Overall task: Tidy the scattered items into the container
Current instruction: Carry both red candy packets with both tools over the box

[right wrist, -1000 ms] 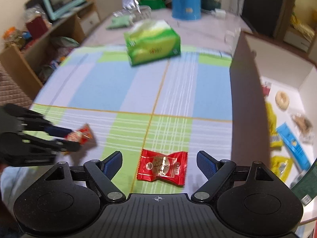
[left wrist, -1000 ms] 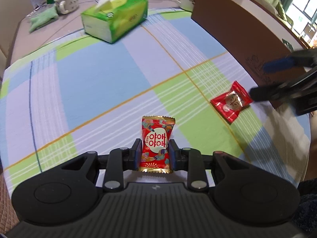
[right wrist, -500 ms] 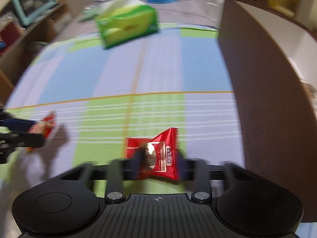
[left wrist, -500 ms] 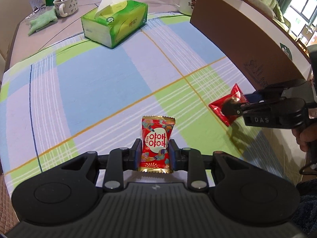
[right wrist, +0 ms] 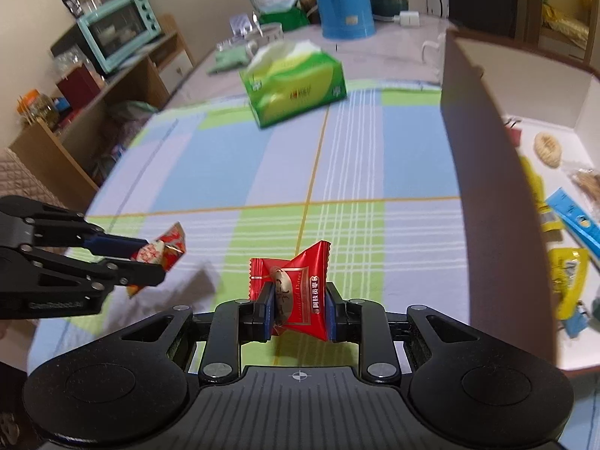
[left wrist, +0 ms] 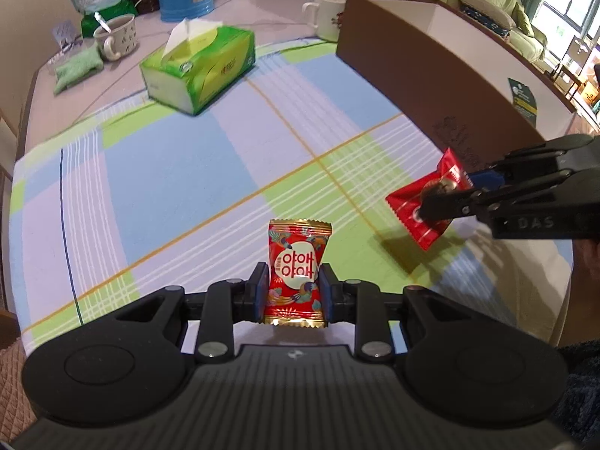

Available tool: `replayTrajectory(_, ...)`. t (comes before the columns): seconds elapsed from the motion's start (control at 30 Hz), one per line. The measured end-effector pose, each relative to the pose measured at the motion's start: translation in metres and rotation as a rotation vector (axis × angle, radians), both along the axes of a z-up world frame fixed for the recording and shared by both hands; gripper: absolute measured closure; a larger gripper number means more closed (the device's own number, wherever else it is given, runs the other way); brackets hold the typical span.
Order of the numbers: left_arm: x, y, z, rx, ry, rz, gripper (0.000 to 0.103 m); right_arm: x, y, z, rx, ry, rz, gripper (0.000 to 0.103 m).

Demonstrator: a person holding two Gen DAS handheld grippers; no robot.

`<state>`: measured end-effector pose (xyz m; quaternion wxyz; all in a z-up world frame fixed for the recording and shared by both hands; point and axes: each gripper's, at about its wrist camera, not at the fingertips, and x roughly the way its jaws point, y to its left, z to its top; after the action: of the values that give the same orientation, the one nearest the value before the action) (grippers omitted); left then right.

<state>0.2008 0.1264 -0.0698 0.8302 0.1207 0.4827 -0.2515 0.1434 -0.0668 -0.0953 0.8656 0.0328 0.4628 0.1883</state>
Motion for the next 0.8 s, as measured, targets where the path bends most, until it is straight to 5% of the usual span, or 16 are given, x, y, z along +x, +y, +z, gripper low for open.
replayTrajectory(0.8, -0.039, -0.114, 0.062, -0.01, -0.144, -0.109, 0.079, -0.053, -0.115, 0.084, 0.104, -0.149, -0.021, 0.078)
